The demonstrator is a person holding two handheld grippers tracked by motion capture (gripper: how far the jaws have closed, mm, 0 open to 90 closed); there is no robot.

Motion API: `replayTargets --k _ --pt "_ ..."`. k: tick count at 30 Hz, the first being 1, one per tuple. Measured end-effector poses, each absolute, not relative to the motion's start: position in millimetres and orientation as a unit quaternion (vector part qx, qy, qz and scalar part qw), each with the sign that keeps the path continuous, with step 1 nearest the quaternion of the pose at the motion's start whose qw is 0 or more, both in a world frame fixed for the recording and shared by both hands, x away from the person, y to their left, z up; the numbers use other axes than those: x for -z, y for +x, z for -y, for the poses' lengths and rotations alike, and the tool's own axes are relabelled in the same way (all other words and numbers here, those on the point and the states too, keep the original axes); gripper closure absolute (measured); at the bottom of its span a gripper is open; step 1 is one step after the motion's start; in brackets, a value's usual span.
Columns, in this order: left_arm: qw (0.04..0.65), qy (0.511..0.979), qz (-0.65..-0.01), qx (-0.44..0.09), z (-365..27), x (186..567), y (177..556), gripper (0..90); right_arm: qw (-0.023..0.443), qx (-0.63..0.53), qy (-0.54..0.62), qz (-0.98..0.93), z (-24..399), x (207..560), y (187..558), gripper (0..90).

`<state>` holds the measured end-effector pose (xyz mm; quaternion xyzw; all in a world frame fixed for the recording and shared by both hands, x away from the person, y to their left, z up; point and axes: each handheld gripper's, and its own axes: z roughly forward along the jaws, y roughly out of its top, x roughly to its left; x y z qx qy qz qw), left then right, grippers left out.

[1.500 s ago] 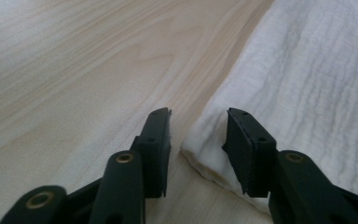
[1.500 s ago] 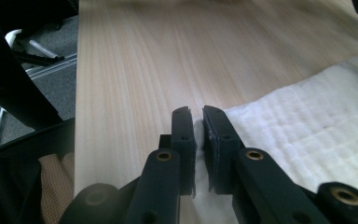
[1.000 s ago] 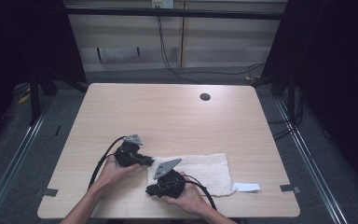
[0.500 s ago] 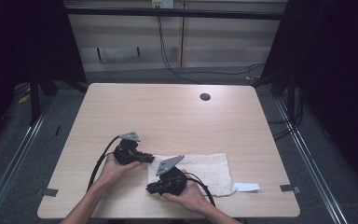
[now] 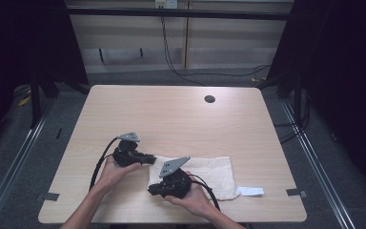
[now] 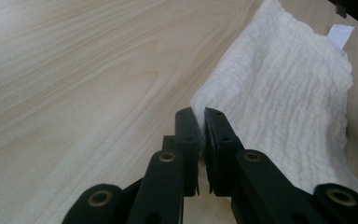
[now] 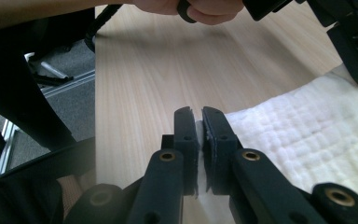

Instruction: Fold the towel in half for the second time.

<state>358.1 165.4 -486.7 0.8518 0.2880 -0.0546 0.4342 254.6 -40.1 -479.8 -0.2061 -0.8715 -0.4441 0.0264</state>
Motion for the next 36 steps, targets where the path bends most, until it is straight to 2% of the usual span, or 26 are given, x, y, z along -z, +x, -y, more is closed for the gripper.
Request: replayTargets --k 22,36 --pt "0.432 0.85 -0.3 0.041 -174.6 466.7 345.6 85.2 0.016 0.465 -0.21 0.86 40.2 455.6 240.8 85.3" --pt "0.433 0.847 -0.305 0.034 -192.4 440.8 351.5 85.1 0.016 0.49 -0.192 0.85 21.8 430.2 251.7 85.2"
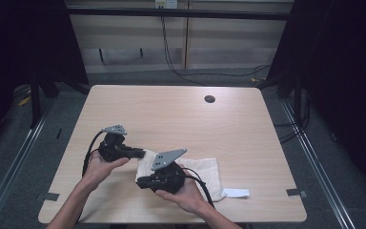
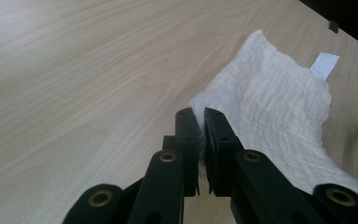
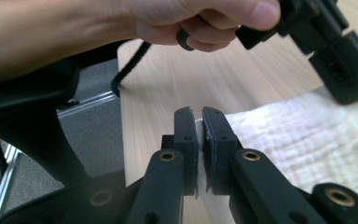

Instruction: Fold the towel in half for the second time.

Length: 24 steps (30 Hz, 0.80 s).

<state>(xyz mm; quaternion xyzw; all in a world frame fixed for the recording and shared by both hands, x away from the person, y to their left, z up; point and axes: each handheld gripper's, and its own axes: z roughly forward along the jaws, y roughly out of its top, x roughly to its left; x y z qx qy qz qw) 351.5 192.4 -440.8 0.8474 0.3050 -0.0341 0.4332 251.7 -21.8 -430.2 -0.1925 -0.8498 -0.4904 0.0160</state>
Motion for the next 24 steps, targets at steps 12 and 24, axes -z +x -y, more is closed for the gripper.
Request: replayTargets --k 12,24 --pt "0.456 0.835 -0.308 0.002 -204.0 410.2 354.7 84.8 0.004 0.515 -0.182 0.838 12.6 406.9 258.8 85.3" --pt "0.449 0.839 -0.307 0.028 -173.7 434.0 360.7 84.7 -0.005 0.508 -0.214 0.834 28.6 426.7 254.9 85.2"
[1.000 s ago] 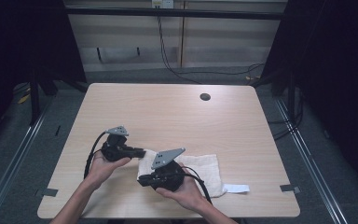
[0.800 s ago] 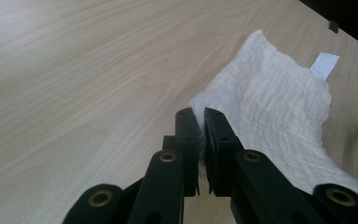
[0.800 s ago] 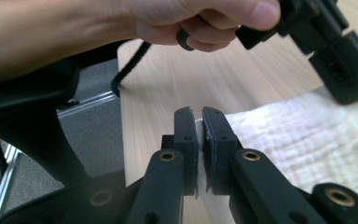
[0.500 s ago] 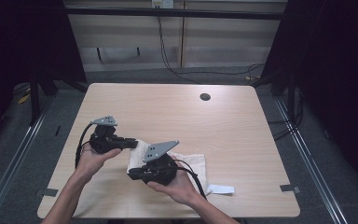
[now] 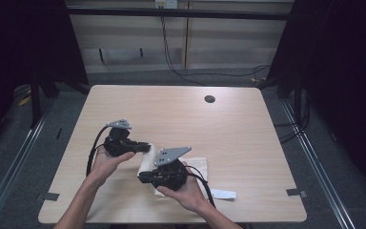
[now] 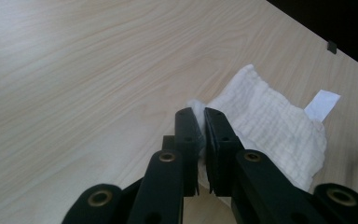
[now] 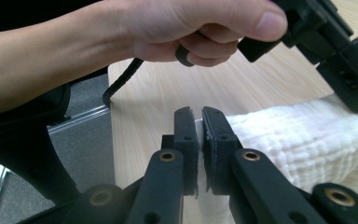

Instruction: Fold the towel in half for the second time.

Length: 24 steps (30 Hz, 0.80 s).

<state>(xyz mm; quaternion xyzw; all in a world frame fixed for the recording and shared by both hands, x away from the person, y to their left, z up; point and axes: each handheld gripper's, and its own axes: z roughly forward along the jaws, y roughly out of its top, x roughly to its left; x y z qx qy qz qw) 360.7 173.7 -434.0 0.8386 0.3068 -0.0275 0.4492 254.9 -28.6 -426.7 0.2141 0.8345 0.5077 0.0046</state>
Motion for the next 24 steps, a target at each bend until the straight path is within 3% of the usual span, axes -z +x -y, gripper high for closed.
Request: replayTargets --k 24 --pt "0.442 0.85 -0.284 0.043 -105.0 438.0 367.3 84.8 0.027 -0.505 0.272 -0.818 97.6 431.0 242.4 85.1"
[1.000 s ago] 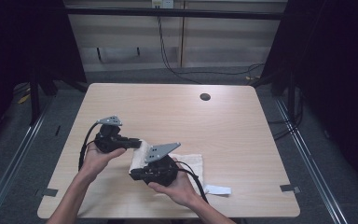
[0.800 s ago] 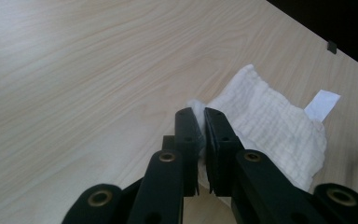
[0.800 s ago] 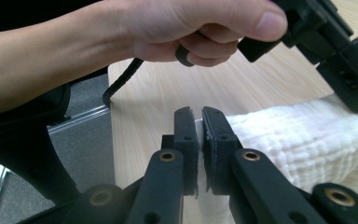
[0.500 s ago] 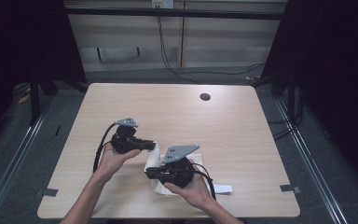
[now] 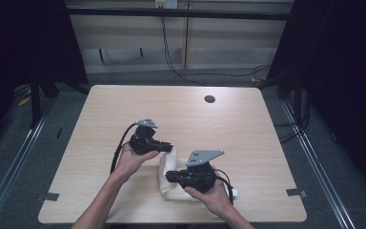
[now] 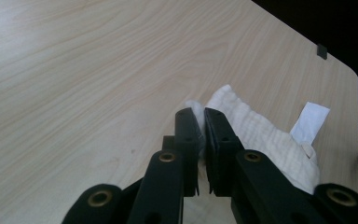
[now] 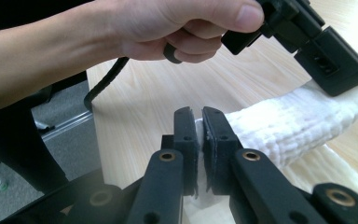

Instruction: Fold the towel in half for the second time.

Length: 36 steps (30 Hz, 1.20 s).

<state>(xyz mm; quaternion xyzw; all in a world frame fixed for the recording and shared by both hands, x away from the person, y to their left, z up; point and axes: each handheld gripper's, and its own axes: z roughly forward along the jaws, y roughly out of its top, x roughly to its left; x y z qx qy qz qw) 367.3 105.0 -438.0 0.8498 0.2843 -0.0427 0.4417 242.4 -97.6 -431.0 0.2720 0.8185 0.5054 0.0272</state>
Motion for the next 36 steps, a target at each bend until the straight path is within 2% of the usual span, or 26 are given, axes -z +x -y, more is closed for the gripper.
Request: replayTargets --k 12,14,36 --pt "0.444 0.855 -0.262 0.048 -80.0 433.4 364.9 84.8 0.064 -0.505 0.295 -0.808 124.3 427.7 225.7 85.0" --pt "0.446 0.855 -0.261 0.051 -75.9 433.1 365.8 84.8 0.082 -0.497 0.303 -0.809 129.0 426.8 222.1 85.0" --pt "0.417 0.871 -0.247 0.083 -32.7 470.1 365.5 84.4 0.083 -0.448 0.338 -0.824 151.0 464.4 208.0 83.7"
